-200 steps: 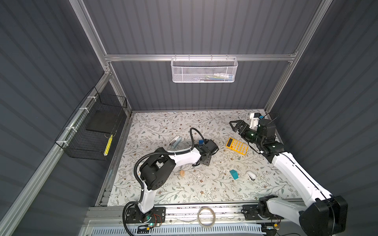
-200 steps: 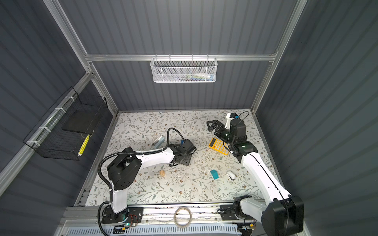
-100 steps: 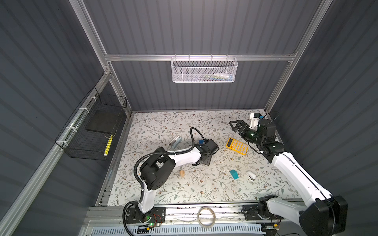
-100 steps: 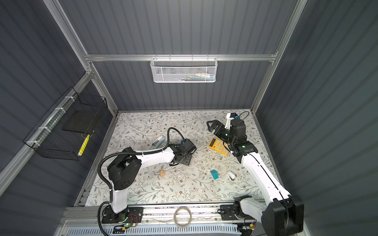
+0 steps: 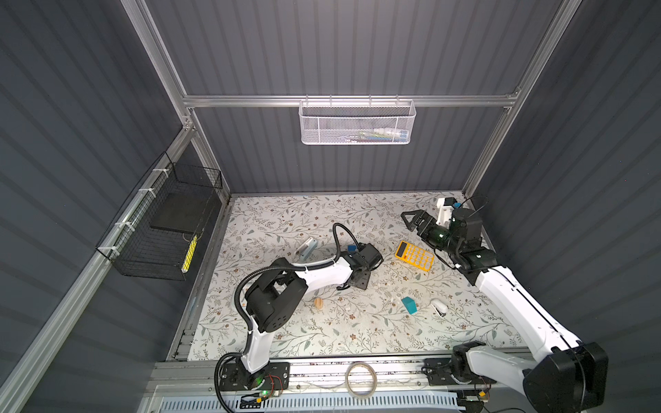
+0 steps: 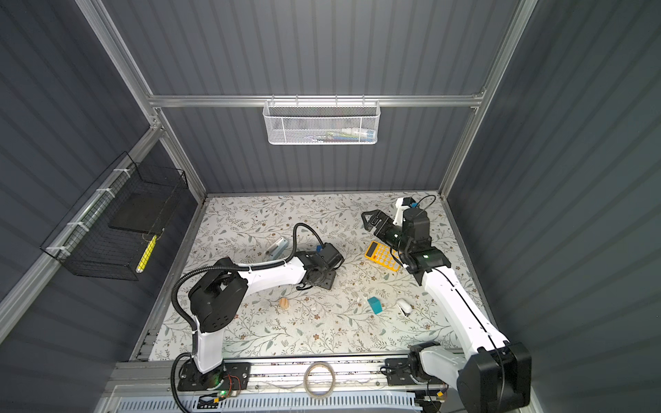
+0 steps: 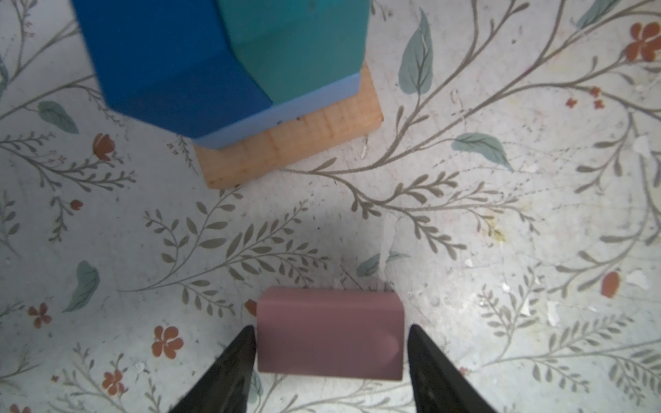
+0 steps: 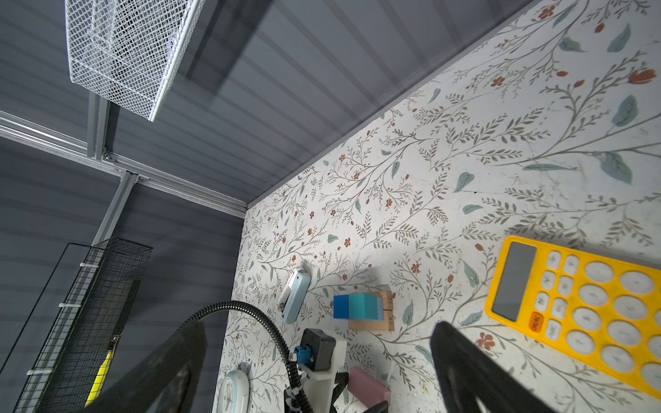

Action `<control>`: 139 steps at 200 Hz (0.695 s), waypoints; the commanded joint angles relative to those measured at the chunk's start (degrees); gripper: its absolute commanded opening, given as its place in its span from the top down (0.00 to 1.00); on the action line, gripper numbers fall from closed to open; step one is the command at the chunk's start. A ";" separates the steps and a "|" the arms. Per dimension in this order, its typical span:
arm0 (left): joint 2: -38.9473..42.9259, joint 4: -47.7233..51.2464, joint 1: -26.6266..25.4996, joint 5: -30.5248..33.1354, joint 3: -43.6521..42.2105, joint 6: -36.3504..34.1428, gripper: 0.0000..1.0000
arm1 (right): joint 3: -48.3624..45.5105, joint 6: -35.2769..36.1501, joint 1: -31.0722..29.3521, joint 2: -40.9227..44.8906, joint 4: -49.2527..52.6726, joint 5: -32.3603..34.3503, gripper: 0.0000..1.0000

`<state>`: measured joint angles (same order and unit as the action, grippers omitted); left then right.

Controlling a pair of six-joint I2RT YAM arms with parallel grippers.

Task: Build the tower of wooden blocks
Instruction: 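Lift the pink block with the left gripper toward the stack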

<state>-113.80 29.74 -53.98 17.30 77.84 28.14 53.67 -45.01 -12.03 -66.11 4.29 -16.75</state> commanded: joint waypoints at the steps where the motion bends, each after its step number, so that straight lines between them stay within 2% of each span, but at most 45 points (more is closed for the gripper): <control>1: -1.76 2.16 -0.29 -0.66 1.67 -0.02 0.33 | -0.14 -0.34 0.32 -0.42 -0.60 -0.63 0.01; 79: -1.94 2.48 -0.31 -0.69 1.96 0.36 0.35 | -0.14 -0.25 0.34 -0.43 -0.60 -0.78 0.01; 129: -0.08 4.71 -0.33 -0.23 2.49 1.36 0.40 | -0.14 -0.21 0.34 -0.45 -0.60 -0.65 0.01; 139: 0.20 6.89 -0.27 -0.24 6.24 1.49 0.41 | -0.14 -0.17 0.41 -0.48 -0.60 -0.65 0.01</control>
<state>-114.93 31.81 -53.98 17.10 78.94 28.34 53.67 -45.01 -11.99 -66.13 4.29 -16.75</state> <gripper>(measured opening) 0.622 0.992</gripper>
